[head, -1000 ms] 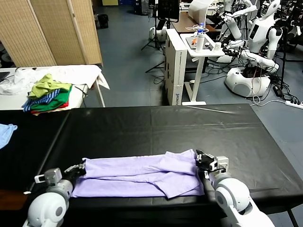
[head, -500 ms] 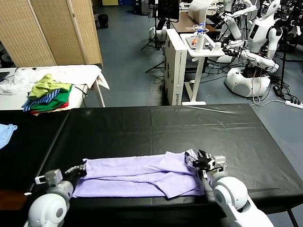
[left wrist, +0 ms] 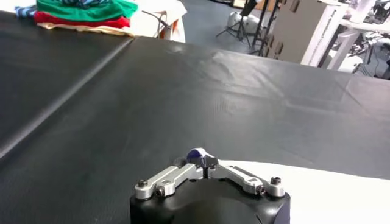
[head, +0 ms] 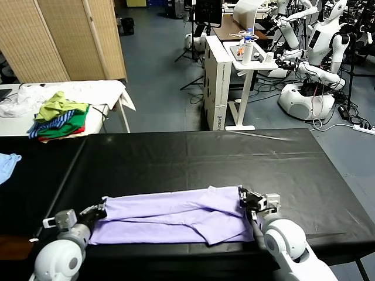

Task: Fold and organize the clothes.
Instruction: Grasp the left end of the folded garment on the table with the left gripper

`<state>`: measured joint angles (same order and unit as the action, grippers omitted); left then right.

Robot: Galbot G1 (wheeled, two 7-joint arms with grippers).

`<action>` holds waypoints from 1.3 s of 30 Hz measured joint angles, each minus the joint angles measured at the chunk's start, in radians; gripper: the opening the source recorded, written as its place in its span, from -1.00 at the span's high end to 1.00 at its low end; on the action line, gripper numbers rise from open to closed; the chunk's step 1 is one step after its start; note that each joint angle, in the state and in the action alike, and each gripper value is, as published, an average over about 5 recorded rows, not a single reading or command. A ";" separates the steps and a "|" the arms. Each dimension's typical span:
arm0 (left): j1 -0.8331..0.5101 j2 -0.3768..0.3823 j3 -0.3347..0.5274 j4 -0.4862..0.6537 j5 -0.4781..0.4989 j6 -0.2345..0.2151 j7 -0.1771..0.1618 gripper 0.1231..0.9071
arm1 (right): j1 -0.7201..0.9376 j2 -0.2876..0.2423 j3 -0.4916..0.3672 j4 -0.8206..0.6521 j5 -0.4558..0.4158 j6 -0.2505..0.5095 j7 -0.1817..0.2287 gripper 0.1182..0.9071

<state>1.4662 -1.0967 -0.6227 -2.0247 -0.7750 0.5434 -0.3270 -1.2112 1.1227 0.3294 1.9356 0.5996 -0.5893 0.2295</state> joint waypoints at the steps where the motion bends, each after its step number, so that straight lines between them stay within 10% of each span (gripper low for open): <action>1: 0.001 -0.001 0.000 -0.002 0.000 0.000 0.001 0.94 | 0.000 0.000 0.001 0.004 0.000 0.001 -0.006 0.75; 6: 0.008 -0.008 -0.004 -0.017 0.002 -0.009 0.006 0.75 | -0.012 -0.010 0.018 0.031 -0.002 0.014 -0.033 -0.01; 14: 0.050 -0.022 -0.045 -0.051 0.053 -0.045 0.067 -0.52 | -0.066 -0.042 0.061 0.102 -0.001 0.023 -0.047 -0.96; 18: 0.091 -0.043 -0.083 -0.069 0.071 -0.077 0.121 -0.94 | -0.102 -0.056 0.094 0.137 0.007 0.031 -0.055 -1.00; 27: 0.210 -0.113 -0.149 -0.076 0.078 -0.139 0.219 -1.00 | -0.142 -0.066 0.140 0.157 0.016 0.037 -0.061 -1.00; 39: 0.262 -0.150 -0.143 -0.072 0.091 -0.158 0.244 -0.99 | -0.132 -0.069 0.139 0.153 0.016 0.035 -0.061 -1.00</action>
<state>1.7285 -1.2463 -0.7655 -2.0969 -0.6839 0.3859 -0.0833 -1.3432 1.0536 0.4682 2.0884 0.6159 -0.5539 0.1684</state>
